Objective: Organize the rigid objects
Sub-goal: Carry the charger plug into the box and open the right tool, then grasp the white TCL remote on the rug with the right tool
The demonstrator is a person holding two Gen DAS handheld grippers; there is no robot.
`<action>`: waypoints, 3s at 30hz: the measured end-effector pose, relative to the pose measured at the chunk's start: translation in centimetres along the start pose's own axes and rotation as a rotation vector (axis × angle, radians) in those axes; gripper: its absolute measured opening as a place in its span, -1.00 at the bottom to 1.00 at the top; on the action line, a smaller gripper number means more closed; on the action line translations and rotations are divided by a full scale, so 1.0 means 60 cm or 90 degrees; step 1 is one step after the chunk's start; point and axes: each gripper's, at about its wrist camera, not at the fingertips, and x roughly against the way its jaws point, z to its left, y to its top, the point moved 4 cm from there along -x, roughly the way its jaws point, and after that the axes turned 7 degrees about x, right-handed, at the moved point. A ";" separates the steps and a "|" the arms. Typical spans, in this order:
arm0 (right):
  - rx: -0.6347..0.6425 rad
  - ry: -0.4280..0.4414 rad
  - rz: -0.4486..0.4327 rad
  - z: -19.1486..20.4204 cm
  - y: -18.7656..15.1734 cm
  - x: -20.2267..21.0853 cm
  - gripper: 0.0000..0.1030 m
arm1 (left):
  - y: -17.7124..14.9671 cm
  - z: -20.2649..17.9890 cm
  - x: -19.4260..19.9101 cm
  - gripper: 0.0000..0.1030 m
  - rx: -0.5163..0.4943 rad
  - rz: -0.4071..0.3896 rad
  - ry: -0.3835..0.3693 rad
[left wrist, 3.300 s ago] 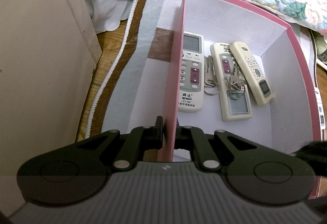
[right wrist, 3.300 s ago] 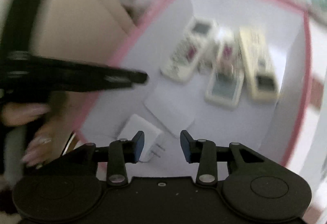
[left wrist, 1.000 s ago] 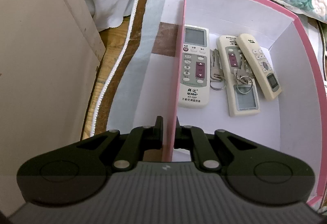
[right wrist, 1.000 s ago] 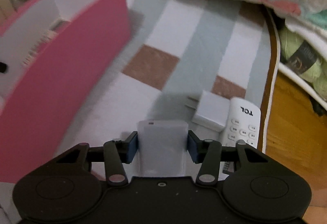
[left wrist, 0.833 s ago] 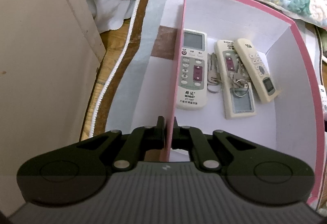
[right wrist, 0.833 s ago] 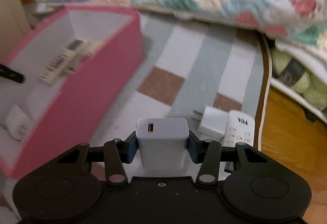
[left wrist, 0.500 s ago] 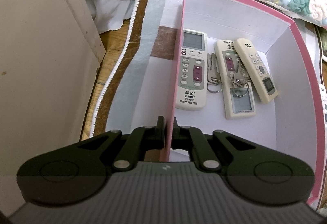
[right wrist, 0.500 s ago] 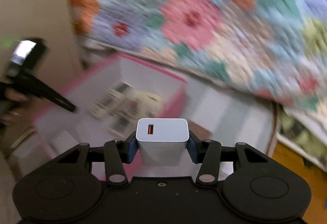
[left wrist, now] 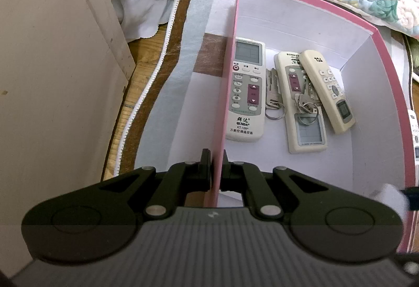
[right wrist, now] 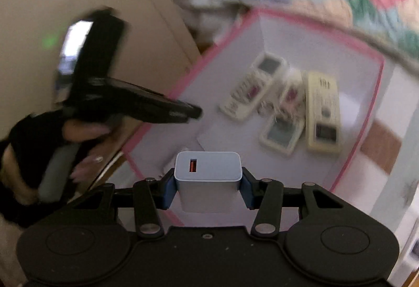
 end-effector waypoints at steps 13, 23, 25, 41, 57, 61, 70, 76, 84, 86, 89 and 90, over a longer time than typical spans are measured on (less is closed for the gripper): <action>-0.123 -0.059 0.156 -0.015 -0.016 -0.097 0.06 | -0.001 0.002 0.000 -0.90 0.000 -0.001 -0.007; -0.295 -0.046 0.219 -0.050 -0.004 -0.141 0.06 | -0.001 0.005 0.000 -0.88 0.013 0.001 -0.017; -0.361 -0.033 0.224 -0.062 -0.010 -0.142 0.12 | -0.002 0.006 0.000 -0.88 0.013 0.001 -0.017; -0.264 -0.025 -0.039 -0.098 -0.014 0.096 0.21 | -0.003 0.004 0.001 -0.88 0.008 -0.002 -0.012; -0.224 -0.301 -0.112 -0.349 -0.162 0.160 0.28 | -0.004 -0.005 0.001 -0.89 -0.018 -0.012 0.007; -0.201 -0.361 -0.070 -0.374 -0.204 0.141 0.31 | -0.007 -0.014 0.002 -0.91 -0.028 -0.018 0.021; -0.208 -0.337 -0.028 -0.416 -0.251 0.082 0.34 | -0.005 -0.008 0.001 -0.93 -0.021 -0.019 0.017; -0.191 -0.339 -0.015 -0.427 -0.248 0.057 0.43 | -0.006 -0.013 0.000 -0.93 -0.026 -0.019 0.024; -0.286 -0.339 -0.038 -0.422 -0.238 0.080 0.20 | -0.003 -0.012 -0.001 -0.93 -0.027 -0.013 0.024; -0.281 -0.344 -0.056 -0.406 -0.235 0.090 0.20 | -0.004 -0.012 -0.001 -0.93 -0.027 -0.013 0.023; -0.283 -0.340 -0.090 -0.381 -0.234 0.110 0.20 | -0.004 -0.012 -0.001 -0.93 -0.029 -0.015 0.026; -0.275 -0.346 -0.098 -0.369 -0.234 0.114 0.20 | -0.004 -0.012 -0.001 -0.93 -0.029 -0.015 0.026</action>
